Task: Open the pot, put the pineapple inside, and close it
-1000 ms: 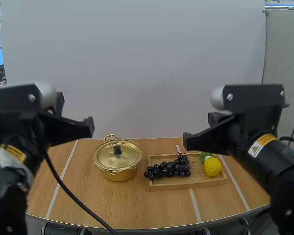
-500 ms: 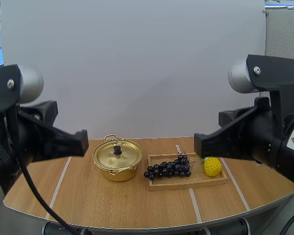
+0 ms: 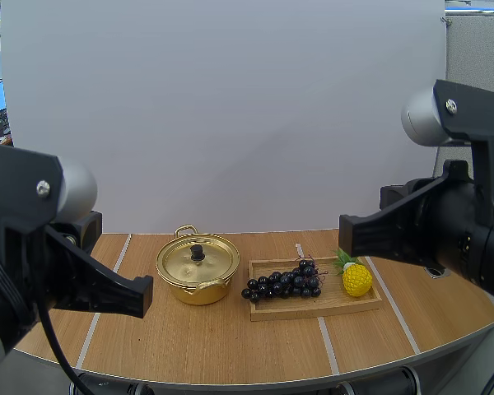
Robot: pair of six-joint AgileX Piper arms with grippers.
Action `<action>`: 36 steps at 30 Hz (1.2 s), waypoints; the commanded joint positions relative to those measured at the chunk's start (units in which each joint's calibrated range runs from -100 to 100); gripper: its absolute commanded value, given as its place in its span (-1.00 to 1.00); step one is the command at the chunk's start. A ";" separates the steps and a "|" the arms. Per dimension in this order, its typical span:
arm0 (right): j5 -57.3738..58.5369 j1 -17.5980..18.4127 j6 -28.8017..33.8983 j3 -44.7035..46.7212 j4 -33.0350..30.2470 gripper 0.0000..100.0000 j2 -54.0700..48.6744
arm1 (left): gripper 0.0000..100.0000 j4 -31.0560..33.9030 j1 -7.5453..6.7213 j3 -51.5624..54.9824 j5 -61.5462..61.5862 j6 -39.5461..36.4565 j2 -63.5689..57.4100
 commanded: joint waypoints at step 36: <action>0.00 -0.23 1.06 -0.49 -3.81 -1.00 29.65 | -1.00 -11.80 0.08 -0.28 -20.64 14.85 50.07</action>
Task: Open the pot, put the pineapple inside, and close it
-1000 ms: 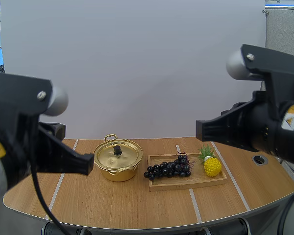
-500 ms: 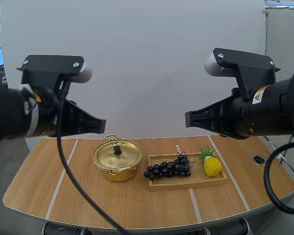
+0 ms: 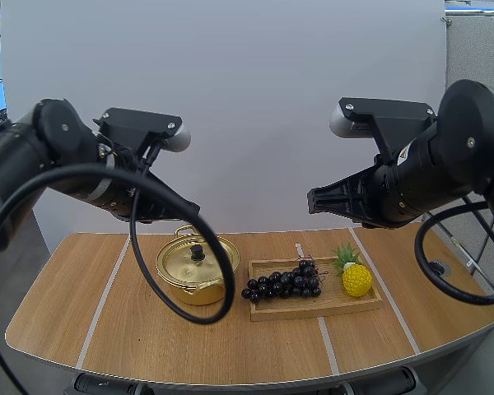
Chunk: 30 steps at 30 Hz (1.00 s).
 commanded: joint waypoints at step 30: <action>0.00 -0.23 0.23 3.03 -1.34 1.00 0.56 | -0.93 -3.04 0.08 -0.28 -6.25 2.57 8.40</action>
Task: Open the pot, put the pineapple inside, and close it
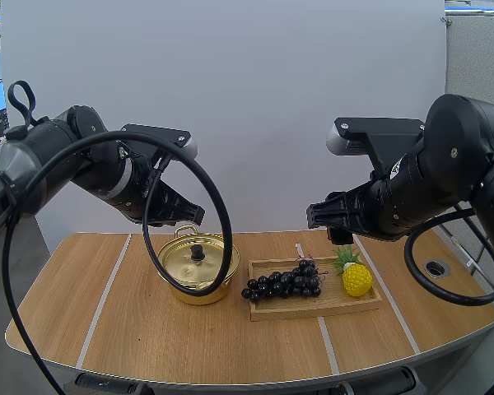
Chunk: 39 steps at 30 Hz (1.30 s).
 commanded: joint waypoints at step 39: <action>0.00 -0.23 0.03 -0.08 -0.41 1.00 -0.16 | 1.00 3.56 0.08 -0.28 6.41 9.42 0.26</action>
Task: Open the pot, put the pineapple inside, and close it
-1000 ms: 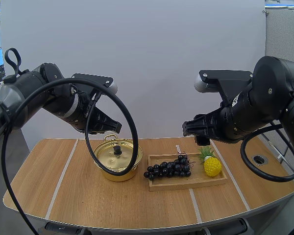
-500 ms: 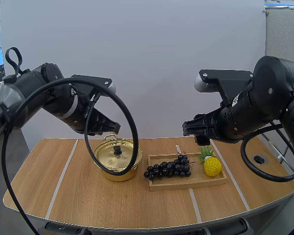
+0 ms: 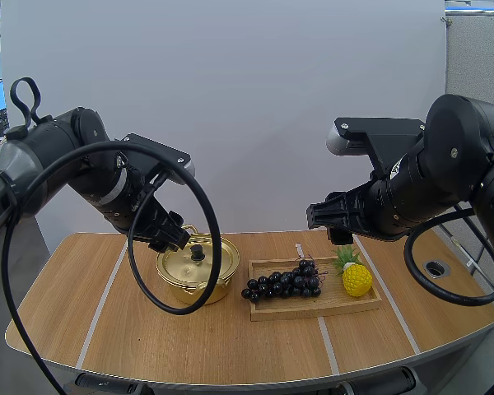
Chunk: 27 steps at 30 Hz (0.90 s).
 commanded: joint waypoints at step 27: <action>0.00 -0.23 0.03 -0.08 -0.41 1.00 -0.16 | 1.00 -2.97 -4.31 -21.51 1.44 10.51 33.79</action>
